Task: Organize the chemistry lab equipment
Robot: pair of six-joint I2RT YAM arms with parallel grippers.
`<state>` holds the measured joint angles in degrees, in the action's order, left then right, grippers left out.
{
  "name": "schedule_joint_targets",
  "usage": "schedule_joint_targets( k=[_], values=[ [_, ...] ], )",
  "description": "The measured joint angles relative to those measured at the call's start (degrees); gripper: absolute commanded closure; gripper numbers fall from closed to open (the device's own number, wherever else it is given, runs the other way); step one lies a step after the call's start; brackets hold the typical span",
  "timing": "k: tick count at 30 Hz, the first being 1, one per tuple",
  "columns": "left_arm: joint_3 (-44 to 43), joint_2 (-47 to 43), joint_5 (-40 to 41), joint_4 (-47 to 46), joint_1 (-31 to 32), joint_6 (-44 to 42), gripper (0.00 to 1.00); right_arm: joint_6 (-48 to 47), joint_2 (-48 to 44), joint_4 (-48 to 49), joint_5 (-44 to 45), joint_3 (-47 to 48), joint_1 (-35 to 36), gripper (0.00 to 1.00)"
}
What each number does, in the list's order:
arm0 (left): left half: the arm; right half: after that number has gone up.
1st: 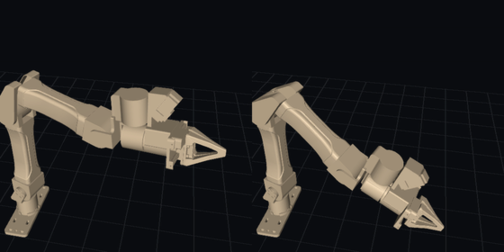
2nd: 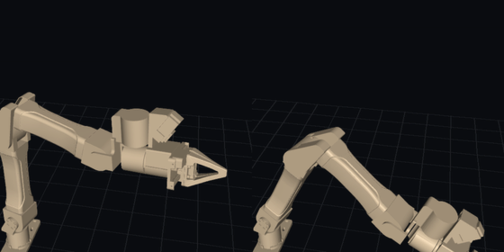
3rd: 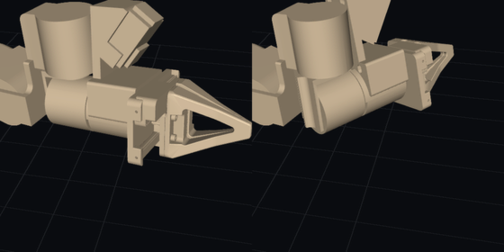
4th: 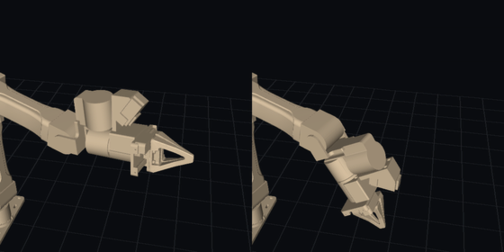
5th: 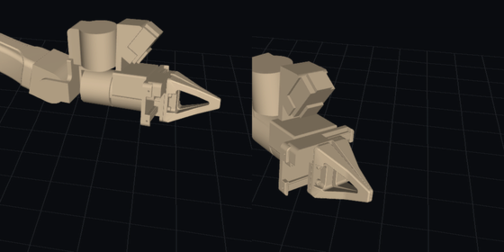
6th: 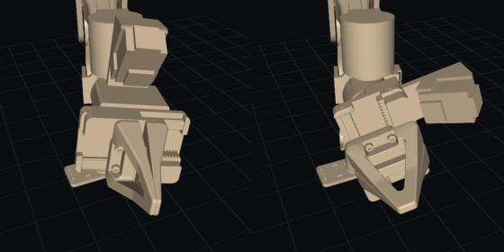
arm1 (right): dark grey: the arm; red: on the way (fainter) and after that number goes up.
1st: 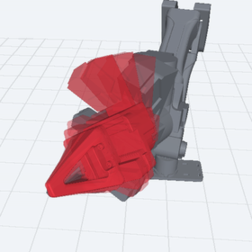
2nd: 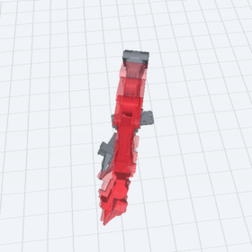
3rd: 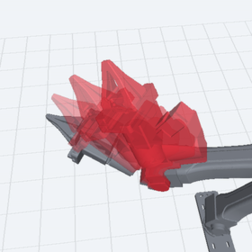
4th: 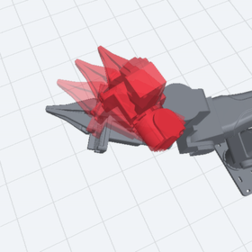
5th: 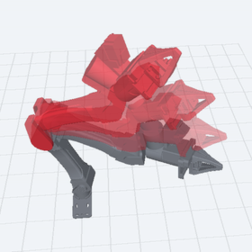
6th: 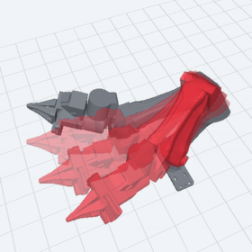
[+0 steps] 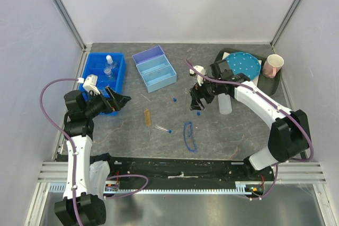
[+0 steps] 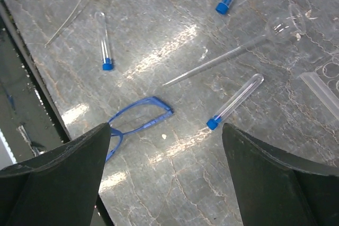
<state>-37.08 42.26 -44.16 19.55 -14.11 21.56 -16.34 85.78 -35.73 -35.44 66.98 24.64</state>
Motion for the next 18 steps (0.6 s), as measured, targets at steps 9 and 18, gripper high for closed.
schedule_joint_targets(
  k=[9,18],
  values=[
    [4.2,0.8,-2.5,-3.5,0.0,3.1,0.0,2.7,3.2,2.1,5.8,1.5,4.0,0.1],
    [4.9,3.2,-5.6,-4.9,1.5,3.8,0.06,2.3,3.2,3.7,6.1,1.3,4.0,0.04]
  ],
)
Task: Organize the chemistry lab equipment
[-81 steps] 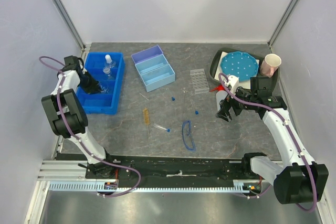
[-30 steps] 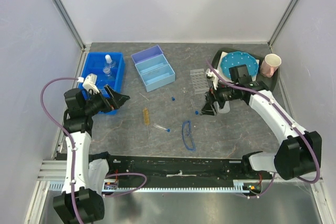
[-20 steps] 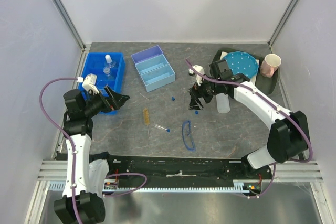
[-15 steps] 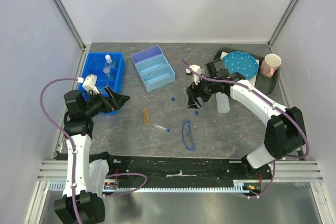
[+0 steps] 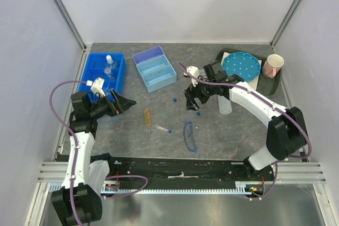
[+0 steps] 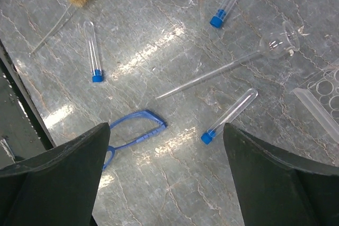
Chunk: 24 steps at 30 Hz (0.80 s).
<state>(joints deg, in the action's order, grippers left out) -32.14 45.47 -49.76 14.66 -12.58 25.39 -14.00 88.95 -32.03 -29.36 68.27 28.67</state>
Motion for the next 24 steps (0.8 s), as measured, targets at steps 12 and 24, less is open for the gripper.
schedule_joint_targets(
  k=[12,24],
  values=[
    [-1.8,2.2,8.8,5.2,18.5,-1.0,0.08,-4.4,-11.5,1.7,6.8,-5.4,-6.3,0.02],
    [-3.1,-0.5,14.1,7.5,23.5,-1.4,0.08,1.9,-18.5,5.9,14.1,-13.2,-20.8,0.02]
  ],
)
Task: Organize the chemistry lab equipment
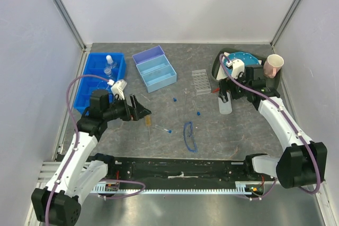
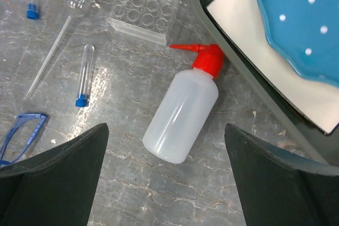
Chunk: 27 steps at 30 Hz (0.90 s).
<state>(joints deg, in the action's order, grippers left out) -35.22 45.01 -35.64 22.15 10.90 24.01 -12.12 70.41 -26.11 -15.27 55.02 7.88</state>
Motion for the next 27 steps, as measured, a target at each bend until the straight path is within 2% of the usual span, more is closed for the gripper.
schedule_joint_targets(
  k=[8,11,19,27],
  values=[
    [-16.5,3.2,2.8,5.7,0.0,0.0,0.07,4.9,-0.1,2.2,-3.4,-2.2,-6.0,0.02],
    [-20.0,2.6,3.7,6.8,0.0,-0.1,0.07,5.8,-0.3,3.0,-5.4,-3.1,-7.8,0.02],
    [-20.4,-2.6,5.8,12.1,0.0,-0.1,0.07,6.7,-1.1,3.5,-8.0,-3.9,-10.4,0.02],
    [-16.6,-7.8,5.8,11.9,0.0,0.0,0.07,7.4,2.0,4.3,-7.9,-3.9,-10.4,0.02]
  ],
)
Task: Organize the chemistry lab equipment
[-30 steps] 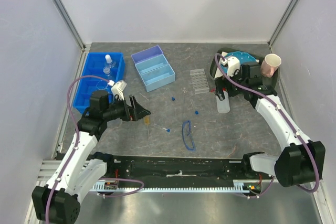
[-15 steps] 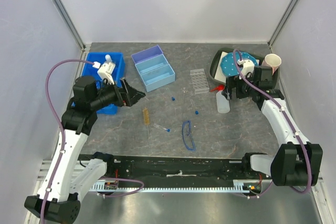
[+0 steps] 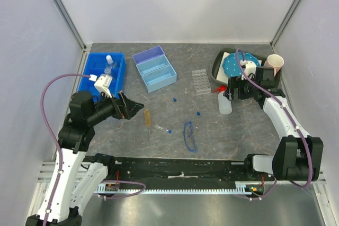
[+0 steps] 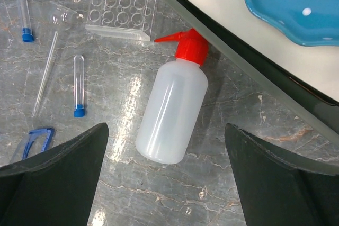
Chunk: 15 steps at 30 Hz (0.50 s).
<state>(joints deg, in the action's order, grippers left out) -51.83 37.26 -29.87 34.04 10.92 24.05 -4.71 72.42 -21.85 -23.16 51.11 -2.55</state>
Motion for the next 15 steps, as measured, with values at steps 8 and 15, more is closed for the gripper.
schedule_joint_targets(
  k=[8,15],
  values=[
    [6.4,-3.2,-0.3,-0.5,0.1,1.7,0.07,1.6,5.3,0.2,-0.2,0.0,-0.1,0.02],
    [8.9,-4.0,-0.8,-2.7,0.1,3.8,0.07,4.7,13.6,0.7,0.4,-0.1,-0.1,0.02]
  ],
)
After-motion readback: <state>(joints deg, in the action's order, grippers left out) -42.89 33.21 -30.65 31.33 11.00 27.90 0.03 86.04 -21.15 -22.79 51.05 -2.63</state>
